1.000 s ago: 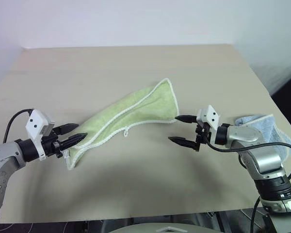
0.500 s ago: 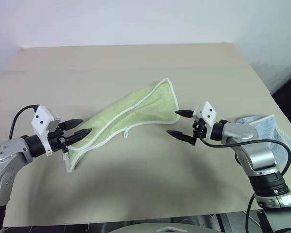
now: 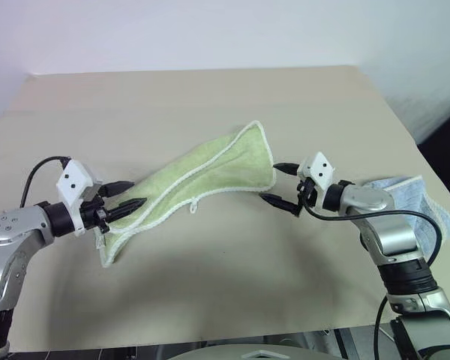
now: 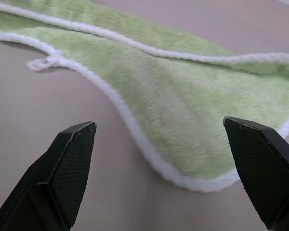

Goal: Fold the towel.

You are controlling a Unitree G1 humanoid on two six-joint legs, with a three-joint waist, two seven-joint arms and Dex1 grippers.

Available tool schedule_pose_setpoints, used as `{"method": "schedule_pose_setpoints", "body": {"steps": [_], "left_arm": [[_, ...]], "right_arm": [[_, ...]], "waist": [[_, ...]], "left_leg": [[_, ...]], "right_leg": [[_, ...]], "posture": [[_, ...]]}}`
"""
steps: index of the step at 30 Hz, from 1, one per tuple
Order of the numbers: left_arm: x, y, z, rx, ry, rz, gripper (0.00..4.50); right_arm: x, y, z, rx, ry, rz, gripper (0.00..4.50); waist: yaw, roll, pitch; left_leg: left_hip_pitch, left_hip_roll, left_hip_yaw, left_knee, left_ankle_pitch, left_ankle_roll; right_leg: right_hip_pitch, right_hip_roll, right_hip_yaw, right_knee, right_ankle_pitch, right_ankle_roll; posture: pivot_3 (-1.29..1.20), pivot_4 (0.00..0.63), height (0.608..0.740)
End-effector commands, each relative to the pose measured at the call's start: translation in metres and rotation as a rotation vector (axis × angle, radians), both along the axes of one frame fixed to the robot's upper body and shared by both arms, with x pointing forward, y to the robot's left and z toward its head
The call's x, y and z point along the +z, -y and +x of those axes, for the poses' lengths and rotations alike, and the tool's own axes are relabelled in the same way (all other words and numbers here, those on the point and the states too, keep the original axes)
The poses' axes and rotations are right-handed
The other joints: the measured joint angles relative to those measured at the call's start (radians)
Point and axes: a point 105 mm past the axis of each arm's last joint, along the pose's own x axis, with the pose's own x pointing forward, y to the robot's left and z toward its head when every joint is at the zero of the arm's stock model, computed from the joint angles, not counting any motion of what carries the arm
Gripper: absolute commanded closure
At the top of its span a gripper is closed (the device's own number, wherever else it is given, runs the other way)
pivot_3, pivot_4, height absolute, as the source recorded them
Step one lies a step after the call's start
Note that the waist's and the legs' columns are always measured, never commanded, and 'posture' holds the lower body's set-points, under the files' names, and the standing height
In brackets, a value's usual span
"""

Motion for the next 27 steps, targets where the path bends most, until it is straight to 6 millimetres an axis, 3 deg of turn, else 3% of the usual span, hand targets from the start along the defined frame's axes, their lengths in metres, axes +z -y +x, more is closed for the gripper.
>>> {"method": "schedule_pose_setpoints", "body": {"steps": [1,5,7,11,12,17,27], "left_arm": [[0.007,0.001,-0.005,-0.092,0.01,0.074,2.02],[0.016,-0.013,-0.008,-0.208,-0.075,0.168,1.85],[0.014,-0.019,-0.013,-0.261,-0.135,0.203,1.43],[0.0,-0.034,-0.021,-0.34,-0.232,0.353,0.16],[-0.003,-0.035,-0.021,-0.358,-0.245,0.375,0.05],[-0.013,-0.025,-0.018,-0.425,-0.243,0.416,0.05],[-0.034,-0.012,-0.009,-0.358,-0.2,0.402,0.05]], "right_arm": [[0.01,-0.001,0.001,0.0,0.05,0.012,0.02],[0.007,-0.002,0.0,-0.001,0.047,0.006,0.0],[0.007,-0.002,0.002,-0.006,0.052,0.004,0.0],[0.008,-0.004,0.004,-0.013,0.06,0.021,0.0],[0.006,-0.005,0.003,-0.012,0.058,0.022,0.0],[0.003,-0.008,0.001,-0.017,0.056,0.032,0.0],[0.003,-0.008,-0.004,-0.023,0.056,0.038,0.0]], "waist": [[-0.001,0.0,0.0],[0.0,0.0,0.0],[0.0,0.0,0.0],[-0.006,0.001,0.0],[-0.006,0.001,0.0],[-0.003,0.001,0.0],[-0.002,0.0,0.0]], "left_leg": [[0.0,0.0,0.0,0.0,0.0,0.0],[0.0,0.0,0.001,0.0,0.0,0.0],[0.0,0.0,0.001,0.0,0.0,0.0],[0.0,0.001,0.002,0.0,0.0,0.0],[0.0,0.001,0.002,-0.001,0.0,0.0],[0.0,0.001,0.002,0.0,0.0,0.0],[0.0,0.001,0.002,0.0,0.0,0.0]], "right_leg": [[0.0,0.0,0.0,0.0,0.0,0.0],[0.0,0.0,0.0,0.0,0.0,0.0],[0.0,0.0,0.0,0.0,0.0,0.0],[-0.001,0.0,0.001,0.0,0.0,0.0],[-0.001,0.0,0.001,0.0,0.0,0.0],[-0.001,0.0,0.001,0.0,0.0,0.0],[-0.001,0.001,0.001,0.001,0.0,0.0]], "posture": [[0.0,0.15,0.728],[0.0,0.15,0.728],[0.0,0.15,0.728],[0.0,0.15,0.728],[0.0,0.15,0.728],[0.0,0.15,0.728],[0.0,0.15,0.728]]}}
